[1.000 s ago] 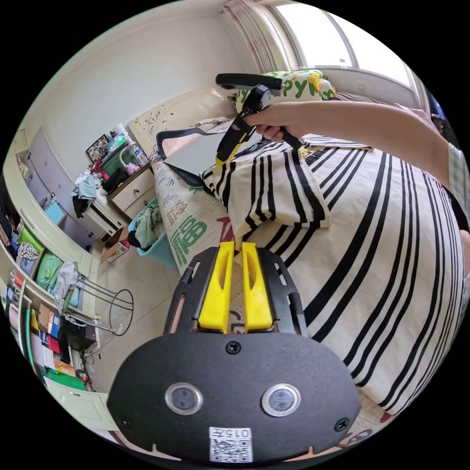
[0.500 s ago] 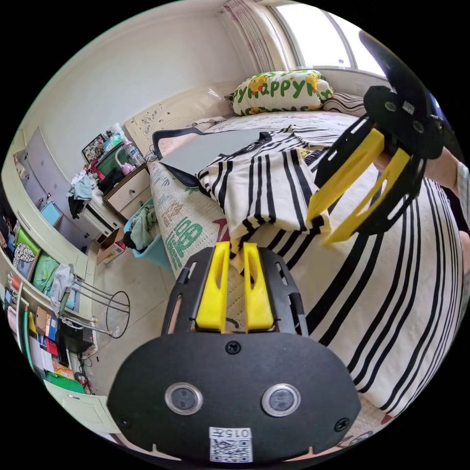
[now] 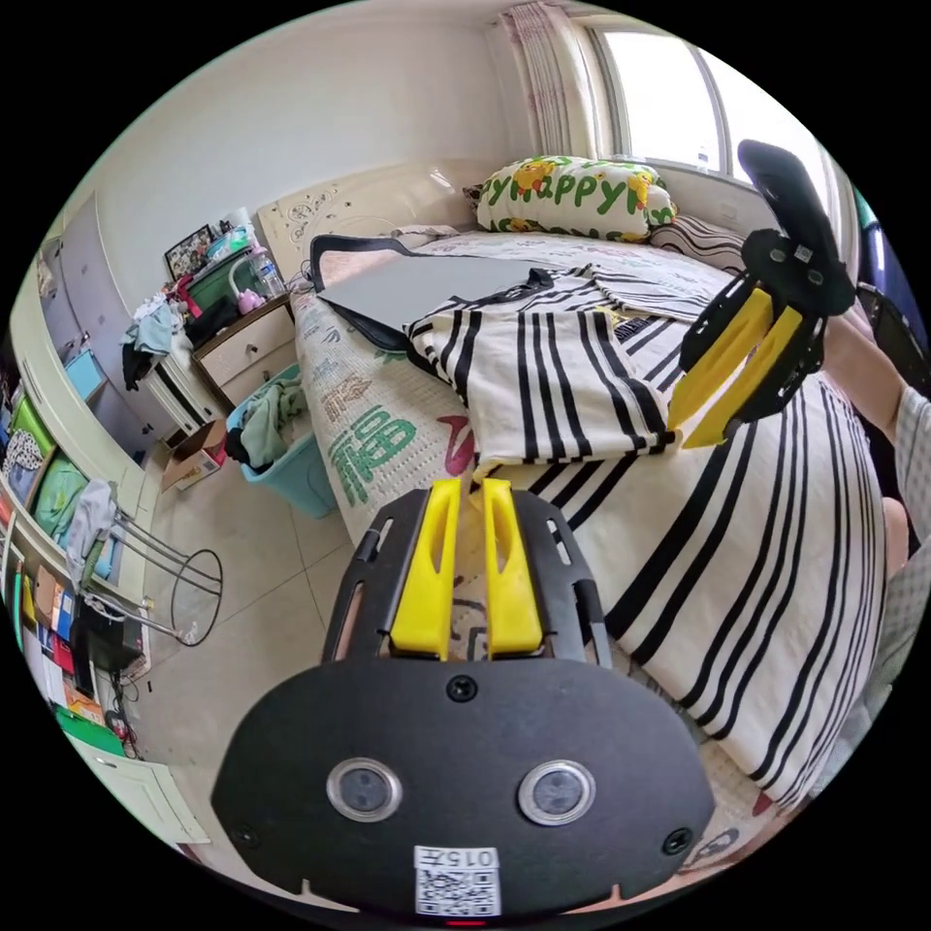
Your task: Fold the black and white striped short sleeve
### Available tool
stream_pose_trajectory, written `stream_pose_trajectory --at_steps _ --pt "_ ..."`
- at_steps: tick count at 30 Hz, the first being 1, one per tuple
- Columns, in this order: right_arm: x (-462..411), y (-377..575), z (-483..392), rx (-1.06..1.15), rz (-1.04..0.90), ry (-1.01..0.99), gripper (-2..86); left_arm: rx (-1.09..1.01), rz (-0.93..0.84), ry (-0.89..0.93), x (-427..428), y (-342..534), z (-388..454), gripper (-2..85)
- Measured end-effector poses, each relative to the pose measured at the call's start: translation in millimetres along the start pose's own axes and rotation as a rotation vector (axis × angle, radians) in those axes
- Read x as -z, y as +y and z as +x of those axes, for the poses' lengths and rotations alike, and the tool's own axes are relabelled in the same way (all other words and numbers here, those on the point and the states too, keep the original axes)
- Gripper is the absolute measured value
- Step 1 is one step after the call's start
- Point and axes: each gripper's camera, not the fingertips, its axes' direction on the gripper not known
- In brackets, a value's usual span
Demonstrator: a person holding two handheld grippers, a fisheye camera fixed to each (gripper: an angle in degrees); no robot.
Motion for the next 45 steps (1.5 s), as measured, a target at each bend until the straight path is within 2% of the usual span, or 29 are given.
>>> stream_pose_trajectory --at_steps 3,7,10,13,16,19,24,29,33,36,38,43,45 --pt "27.6 20.7 16.0 -0.074 0.093 0.007 5.1 0.068 0.094 0.003 30.2 1.7 -24.0 1.0" --pt "52.4 45.8 57.0 -0.246 0.200 0.176 5.7 0.132 0.231 0.051 58.2 -38.4 -47.9 0.6" --pt "45.9 54.1 86.5 -0.341 0.208 0.242 6.9 0.140 0.148 0.097 32.1 -99.0 -57.0 0.9" --pt "32.3 57.1 108.8 -0.401 0.175 0.216 7.8 0.177 0.041 0.107 -16.5 -155.8 -63.5 1.7" --pt "24.0 59.1 116.0 -0.388 0.140 0.154 7.1 0.189 -0.073 0.076 -66.5 -194.3 -64.7 2.5" --pt "23.3 61.1 112.0 -0.342 0.128 0.180 5.5 0.164 -0.156 0.055 -101.1 -216.5 -58.7 2.9" --pt "27.4 67.1 104.6 -0.277 0.119 0.193 0.8 0.157 -0.162 0.013 -119.4 -224.5 -52.7 1.9" --pt "35.0 81.2 104.1 -0.278 0.142 0.153 0.1 0.263 -0.127 0.129 -117.8 -214.4 -75.6 0.6" --pt "58.9 98.9 104.5 -0.266 0.173 0.219 2.3 0.321 0.017 0.199 -95.7 -201.4 -92.1 1.3" --pt "91.0 119.7 123.2 -0.325 0.252 0.444 3.8 0.350 0.067 0.137 -85.5 -201.3 -101.3 5.2" --pt "106.3 133.4 158.8 -0.484 0.293 0.579 4.1 0.369 0.035 0.094 -91.5 -209.4 -104.4 8.0" --pt "99.7 145.6 229.7 -0.633 0.229 0.432 7.8 0.370 0.019 0.106 -114.0 -225.4 -96.2 8.7" --pt "92.0 144.5 245.8 -0.665 0.168 0.452 9.7 0.356 -0.012 0.089 -126.0 -230.0 -90.7 8.8"
